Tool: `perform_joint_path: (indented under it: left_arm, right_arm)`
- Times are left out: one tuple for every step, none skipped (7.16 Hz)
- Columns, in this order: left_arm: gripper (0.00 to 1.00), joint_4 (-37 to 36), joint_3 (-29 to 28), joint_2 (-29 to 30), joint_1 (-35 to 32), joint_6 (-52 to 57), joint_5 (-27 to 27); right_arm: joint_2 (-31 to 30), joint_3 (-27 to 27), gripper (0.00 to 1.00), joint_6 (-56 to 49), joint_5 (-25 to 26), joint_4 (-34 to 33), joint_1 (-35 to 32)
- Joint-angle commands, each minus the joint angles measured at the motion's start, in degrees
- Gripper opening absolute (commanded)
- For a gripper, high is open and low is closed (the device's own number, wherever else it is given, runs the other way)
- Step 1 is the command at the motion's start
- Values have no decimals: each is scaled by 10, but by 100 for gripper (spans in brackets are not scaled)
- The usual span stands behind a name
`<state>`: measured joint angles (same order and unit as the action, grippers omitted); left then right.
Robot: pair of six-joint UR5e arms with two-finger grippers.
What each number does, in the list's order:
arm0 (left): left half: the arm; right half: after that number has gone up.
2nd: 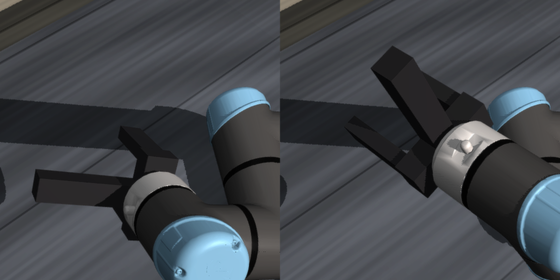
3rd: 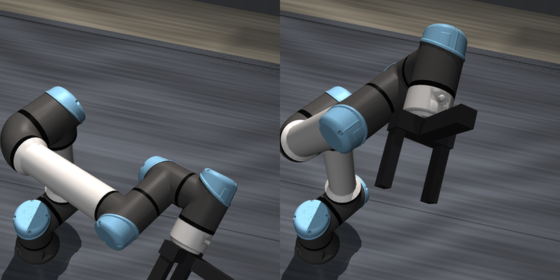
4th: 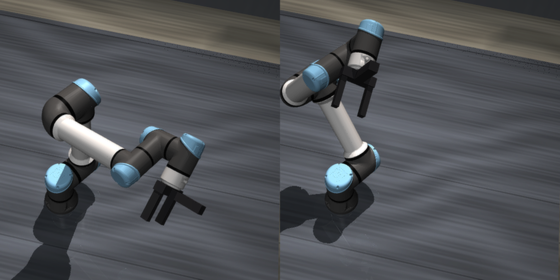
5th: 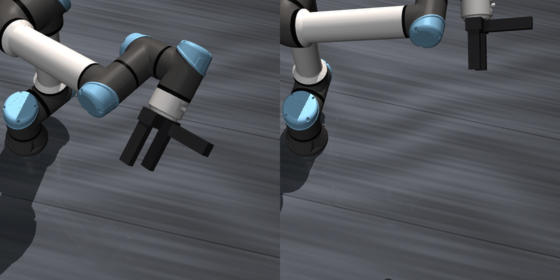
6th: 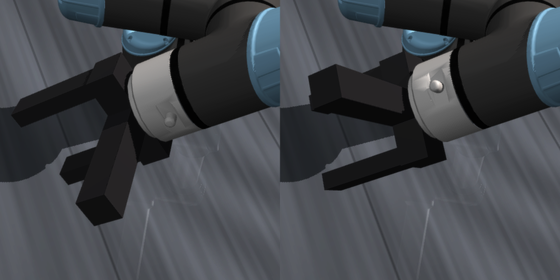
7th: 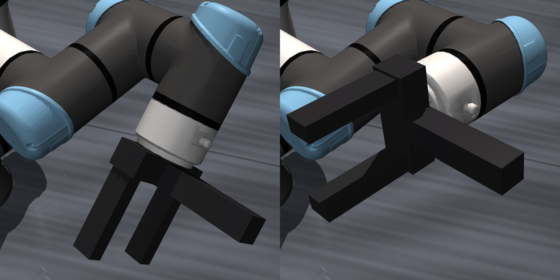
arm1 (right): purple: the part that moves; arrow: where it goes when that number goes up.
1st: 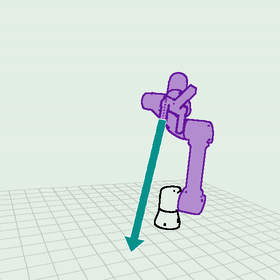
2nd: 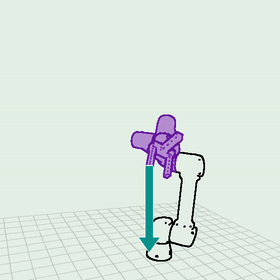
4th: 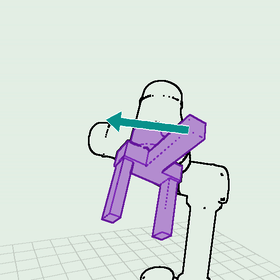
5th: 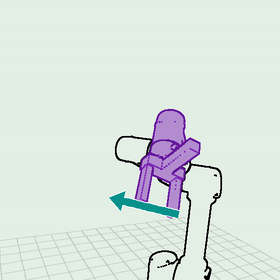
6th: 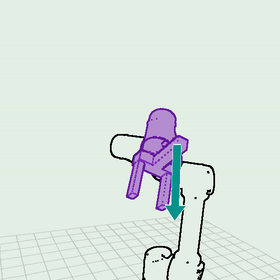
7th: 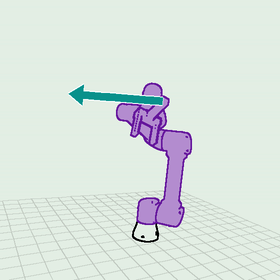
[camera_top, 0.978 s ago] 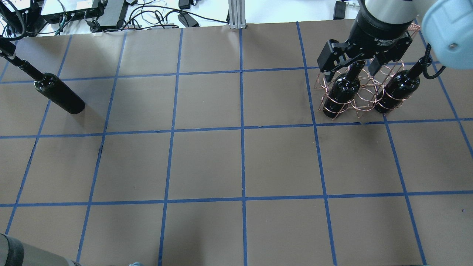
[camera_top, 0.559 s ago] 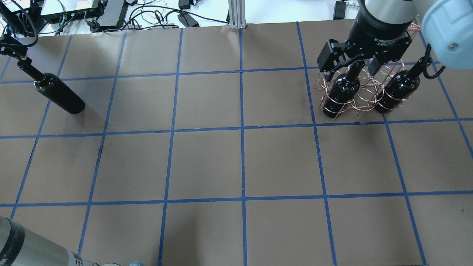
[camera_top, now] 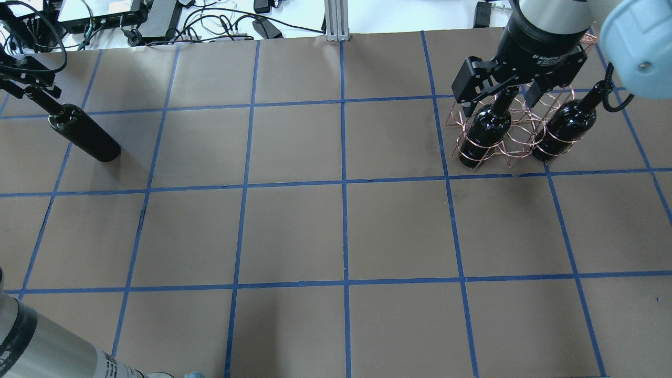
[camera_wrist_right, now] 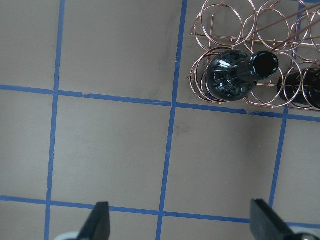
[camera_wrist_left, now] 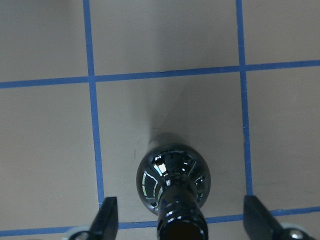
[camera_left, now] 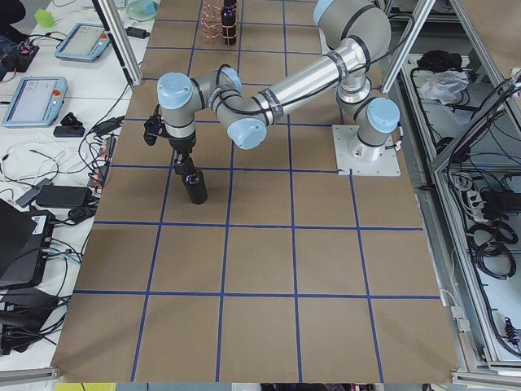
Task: Place wine into wine basket
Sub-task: 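Lower the left gripper over the bottle neck and close on it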
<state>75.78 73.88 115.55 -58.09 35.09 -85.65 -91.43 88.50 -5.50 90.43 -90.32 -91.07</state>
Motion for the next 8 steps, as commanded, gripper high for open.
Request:
perform_joint_path:
  left_arm:
    - [86, 2, 2, 1, 0, 1, -3]
    - [86, 3, 2, 4, -1, 1, -3]
    - [86, 6, 2, 6, -1, 2, -4]
    - [83, 6, 3, 8, 0, 2, -4]
    - [83, 5, 3, 12, 0, 2, -6]
    - [79, 5, 2, 13, 0, 3, -5]
    - [69, 5, 2, 13, 0, 3, -5]
    - [64, 5, 2, 13, 0, 3, -5]
  right_arm:
    - [1, 0, 100, 1, -6, 0, -1]
    - [1, 0, 100, 1, -4, 0, 0]
    - [1, 0, 100, 1, -5, 0, -1]
    - [1, 0, 100, 1, -6, -2, 0]
    - [2, 0, 100, 1, -6, -2, -1]
    - [2, 0, 100, 1, -3, -2, 0]
    - [1, 0, 100, 1, -5, -1, -1]
    - [2, 0, 100, 1, -5, 0, -1]
